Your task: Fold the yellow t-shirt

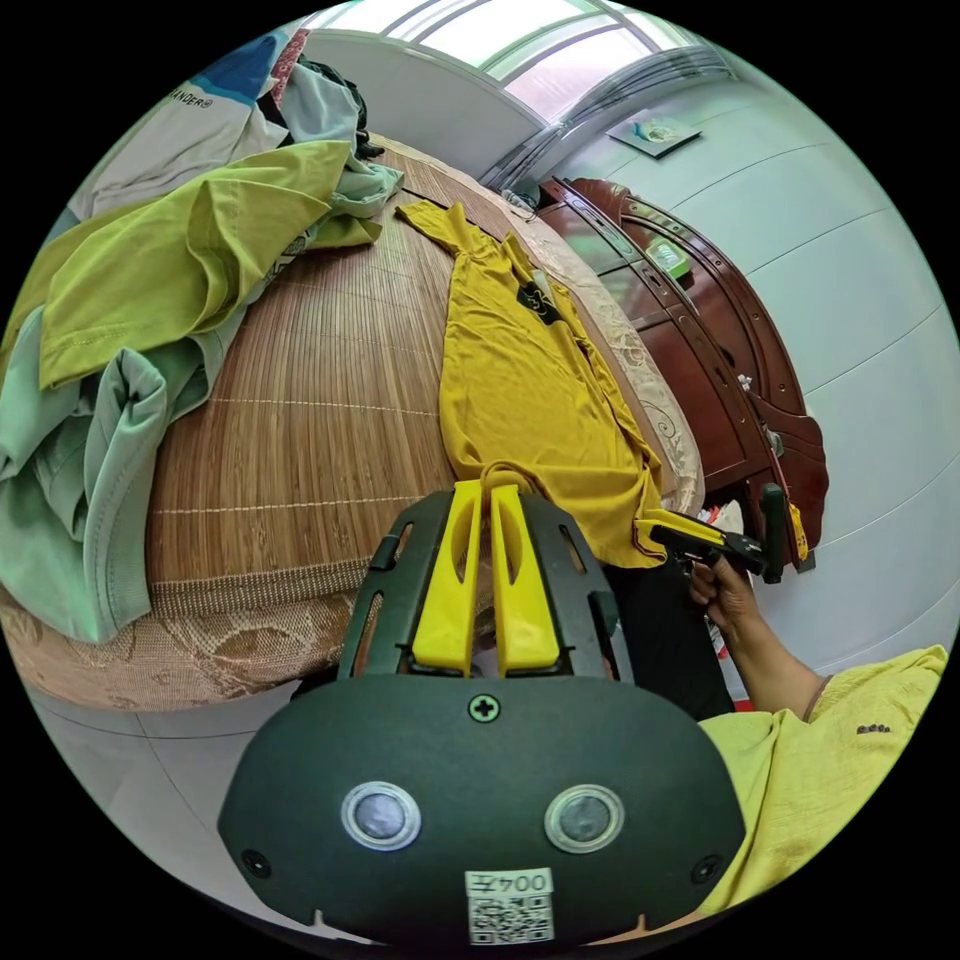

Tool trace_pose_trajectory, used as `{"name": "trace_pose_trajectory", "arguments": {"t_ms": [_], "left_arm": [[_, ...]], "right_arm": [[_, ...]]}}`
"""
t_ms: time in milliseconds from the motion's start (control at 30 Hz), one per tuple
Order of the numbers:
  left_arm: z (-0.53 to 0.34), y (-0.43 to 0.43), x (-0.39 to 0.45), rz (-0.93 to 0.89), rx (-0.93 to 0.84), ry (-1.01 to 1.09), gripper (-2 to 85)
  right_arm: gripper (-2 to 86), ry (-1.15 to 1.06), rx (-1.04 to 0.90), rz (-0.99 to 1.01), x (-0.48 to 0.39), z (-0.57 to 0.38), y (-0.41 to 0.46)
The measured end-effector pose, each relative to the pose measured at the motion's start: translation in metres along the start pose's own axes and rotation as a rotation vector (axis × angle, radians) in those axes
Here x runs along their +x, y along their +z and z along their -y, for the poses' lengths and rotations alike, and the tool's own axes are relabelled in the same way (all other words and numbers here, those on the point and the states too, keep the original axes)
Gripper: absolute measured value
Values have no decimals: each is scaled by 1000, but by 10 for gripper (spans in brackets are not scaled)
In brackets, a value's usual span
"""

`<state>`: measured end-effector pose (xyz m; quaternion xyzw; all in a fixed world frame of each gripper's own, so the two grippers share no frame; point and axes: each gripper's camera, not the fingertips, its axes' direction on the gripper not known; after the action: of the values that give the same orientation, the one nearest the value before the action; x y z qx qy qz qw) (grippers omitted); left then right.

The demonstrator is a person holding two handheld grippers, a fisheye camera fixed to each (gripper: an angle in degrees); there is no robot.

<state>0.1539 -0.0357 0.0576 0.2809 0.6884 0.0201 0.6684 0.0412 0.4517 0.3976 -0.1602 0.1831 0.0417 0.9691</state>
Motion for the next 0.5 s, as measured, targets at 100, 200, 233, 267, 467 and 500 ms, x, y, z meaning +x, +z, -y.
{"name": "trace_pose_trajectory", "arguments": {"t_ms": [100, 200, 233, 267, 467, 500], "left_arm": [[-4, -2, 4, -8, 2, -5, 12], [-8, -3, 10, -9, 3, -8, 12], [-10, -3, 13, -8, 3, -7, 12], [-11, -3, 15, -8, 2, -7, 12], [-24, -5, 31, -11, 3, -9, 13], [-27, -5, 34, -13, 2, -11, 13]], "right_arm": [[118, -1, -4, -54, 5, 3, 2], [106, 0, -12, -78, 19, 2, 0], [102, 6, -13, -76, 23, 2, -1], [95, 23, -9, -62, 34, 1, -4], [57, 150, 6, 93, 113, -16, -20], [51, 187, 16, 122, 130, -21, -24]]}}
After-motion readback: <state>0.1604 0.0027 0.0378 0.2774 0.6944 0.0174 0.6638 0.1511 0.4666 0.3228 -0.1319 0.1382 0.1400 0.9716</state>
